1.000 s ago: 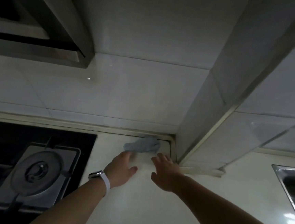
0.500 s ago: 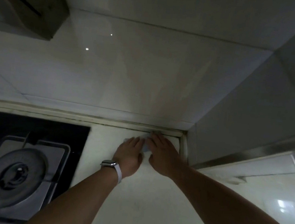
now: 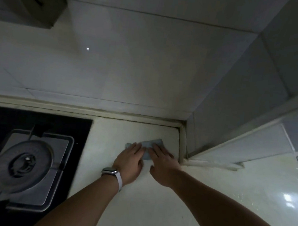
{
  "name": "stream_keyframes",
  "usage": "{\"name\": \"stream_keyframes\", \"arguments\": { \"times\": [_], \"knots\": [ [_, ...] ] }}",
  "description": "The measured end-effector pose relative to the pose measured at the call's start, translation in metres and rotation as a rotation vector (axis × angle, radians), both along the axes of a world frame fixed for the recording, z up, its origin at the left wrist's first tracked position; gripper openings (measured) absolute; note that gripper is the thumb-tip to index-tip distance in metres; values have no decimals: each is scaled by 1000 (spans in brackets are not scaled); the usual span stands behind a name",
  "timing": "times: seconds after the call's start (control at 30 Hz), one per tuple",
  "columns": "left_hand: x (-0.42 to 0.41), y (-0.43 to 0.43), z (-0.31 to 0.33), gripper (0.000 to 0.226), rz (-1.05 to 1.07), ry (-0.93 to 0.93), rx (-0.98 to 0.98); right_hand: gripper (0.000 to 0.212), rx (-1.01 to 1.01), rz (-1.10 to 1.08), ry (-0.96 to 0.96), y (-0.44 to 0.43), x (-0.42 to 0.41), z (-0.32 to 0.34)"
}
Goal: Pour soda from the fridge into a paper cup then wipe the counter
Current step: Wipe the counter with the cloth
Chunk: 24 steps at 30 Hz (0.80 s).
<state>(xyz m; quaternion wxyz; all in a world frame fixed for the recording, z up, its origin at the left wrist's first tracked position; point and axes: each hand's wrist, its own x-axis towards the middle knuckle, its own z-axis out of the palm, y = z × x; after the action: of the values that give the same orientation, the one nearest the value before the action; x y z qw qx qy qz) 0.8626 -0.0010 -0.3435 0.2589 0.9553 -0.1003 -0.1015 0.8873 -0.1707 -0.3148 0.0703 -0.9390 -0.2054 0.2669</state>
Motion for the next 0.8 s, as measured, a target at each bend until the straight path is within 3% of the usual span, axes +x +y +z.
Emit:
{"name": "stream_keyframes", "arguments": {
  "times": [0.33,0.57,0.8],
  "knots": [
    [-89,-19,24,61,-56,249,115,70,-46,46,34,-13,-92,12],
    [-152,-35,23,60,-62,243,121,71,-7,-25,70,-26,-163,11],
    [-180,-63,28,48,-114,204,120,55,10,-135,3,-42,-204,11]
  ]
}}
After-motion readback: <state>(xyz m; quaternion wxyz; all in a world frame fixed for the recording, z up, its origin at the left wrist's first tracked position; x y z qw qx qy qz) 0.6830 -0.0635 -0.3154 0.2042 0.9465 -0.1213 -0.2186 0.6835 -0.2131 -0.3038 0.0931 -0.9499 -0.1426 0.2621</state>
